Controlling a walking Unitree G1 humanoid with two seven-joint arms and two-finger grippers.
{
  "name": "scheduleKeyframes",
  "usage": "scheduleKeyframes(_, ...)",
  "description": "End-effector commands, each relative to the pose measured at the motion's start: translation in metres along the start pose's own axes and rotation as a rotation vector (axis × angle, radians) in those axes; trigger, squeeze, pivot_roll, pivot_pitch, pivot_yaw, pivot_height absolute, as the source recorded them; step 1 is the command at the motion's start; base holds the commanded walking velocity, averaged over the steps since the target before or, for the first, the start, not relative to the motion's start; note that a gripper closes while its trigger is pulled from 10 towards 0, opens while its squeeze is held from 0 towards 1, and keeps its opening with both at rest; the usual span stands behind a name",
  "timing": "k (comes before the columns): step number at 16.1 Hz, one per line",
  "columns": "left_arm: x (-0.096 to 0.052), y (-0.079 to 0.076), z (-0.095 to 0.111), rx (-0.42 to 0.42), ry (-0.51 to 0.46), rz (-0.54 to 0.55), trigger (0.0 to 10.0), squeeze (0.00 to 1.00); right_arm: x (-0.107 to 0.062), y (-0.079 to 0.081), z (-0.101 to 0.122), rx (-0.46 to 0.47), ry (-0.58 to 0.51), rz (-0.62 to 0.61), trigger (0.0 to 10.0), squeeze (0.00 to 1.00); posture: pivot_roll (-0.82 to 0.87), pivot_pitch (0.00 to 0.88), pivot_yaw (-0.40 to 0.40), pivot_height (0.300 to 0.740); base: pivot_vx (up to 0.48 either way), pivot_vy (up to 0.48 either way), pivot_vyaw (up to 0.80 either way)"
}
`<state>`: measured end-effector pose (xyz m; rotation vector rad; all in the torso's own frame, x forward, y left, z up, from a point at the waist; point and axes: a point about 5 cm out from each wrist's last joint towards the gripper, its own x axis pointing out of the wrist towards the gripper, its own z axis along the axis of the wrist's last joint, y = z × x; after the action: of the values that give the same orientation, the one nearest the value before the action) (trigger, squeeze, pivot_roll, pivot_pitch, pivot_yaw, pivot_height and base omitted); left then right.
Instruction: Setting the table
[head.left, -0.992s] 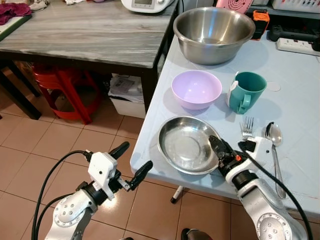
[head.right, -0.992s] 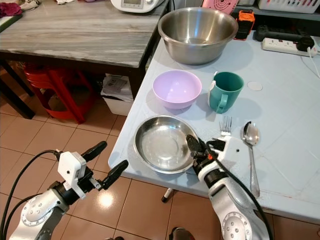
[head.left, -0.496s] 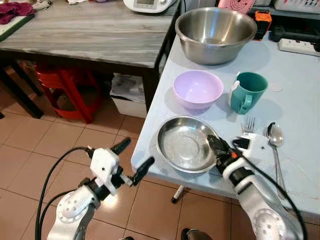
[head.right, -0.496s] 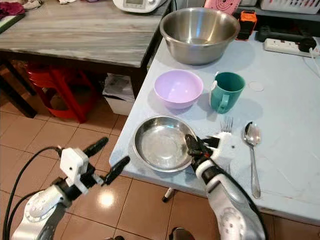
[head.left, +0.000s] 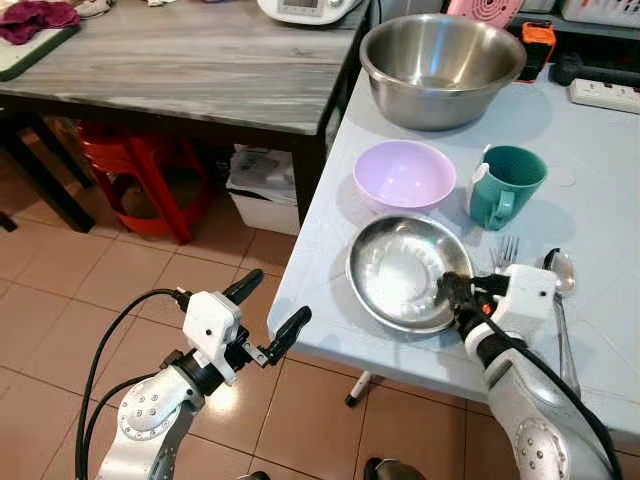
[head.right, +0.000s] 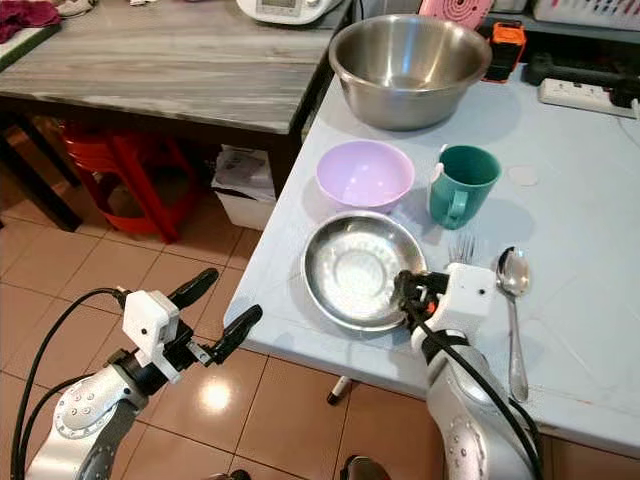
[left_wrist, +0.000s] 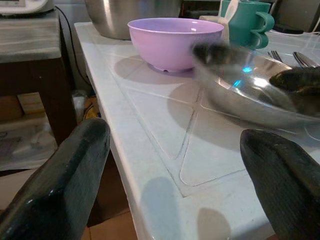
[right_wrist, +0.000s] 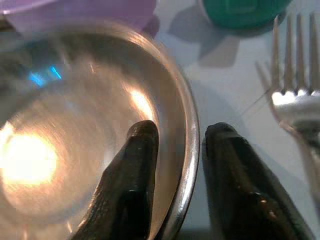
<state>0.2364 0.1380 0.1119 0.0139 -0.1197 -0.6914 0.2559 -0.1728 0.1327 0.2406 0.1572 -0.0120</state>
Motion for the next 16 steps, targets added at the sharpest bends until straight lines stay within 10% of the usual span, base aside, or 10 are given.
scheduleKeyframes(1, -0.002, 0.001, -0.002, 0.008, 0.012, 0.002, 10.0, 0.0, -0.002, 0.005, 0.005, 0.031, -0.018, 0.026, 10.0, 0.98, -0.14, 0.184, 0.054, 0.74, 0.0, 0.0, 0.0)
scheduleKeyframes(2, -0.002, 0.001, -0.002, 0.008, 0.011, 0.0, 10.0, 0.0, -0.003, 0.009, 0.008, 0.049, -0.018, 0.056, 10.0, 0.3, -0.14, 0.184, 0.054, 0.74, 0.0, 0.0, 0.0)
scheduleKeyframes(3, -0.002, 0.002, -0.003, 0.009, 0.012, 0.0, 10.0, 0.0, -0.003, 0.012, 0.008, 0.063, -0.015, 0.072, 10.0, 0.0, -0.14, 0.184, 0.054, 0.74, 0.0, 0.0, 0.0)
scheduleKeyframes(8, -0.002, 0.007, 0.0, 0.015, 0.011, 0.0, 10.0, 0.0, 0.0, 0.02, -0.005, 0.116, 0.111, 0.127, 10.0, 0.0, -0.14, 0.186, 0.049, 0.74, 0.0, 0.0, 0.0)
scheduleKeyframes(9, -0.002, 0.007, 0.0, 0.016, 0.011, 0.0, 10.0, 0.0, -0.001, 0.02, -0.007, 0.125, 0.131, 0.125, 7.8, 0.0, -0.13, 0.19, 0.044, 0.74, 0.0, 0.0, 0.0)
scheduleKeyframes(10, -0.002, 0.007, 0.001, 0.018, 0.011, 0.001, 10.0, 0.0, -0.002, 0.018, -0.011, 0.122, 0.162, 0.114, 0.0, 0.0, -0.13, 0.19, 0.044, 0.74, 0.0, 0.0, 0.0)
scheduleKeyframes(16, -0.005, 0.005, 0.001, 0.018, 0.012, -0.007, 10.0, 0.0, -0.002, 0.014, -0.018, 0.149, 0.212, 0.111, 0.0, 0.0, -0.13, 0.192, 0.048, 0.74, 0.0, 0.0, 0.0)
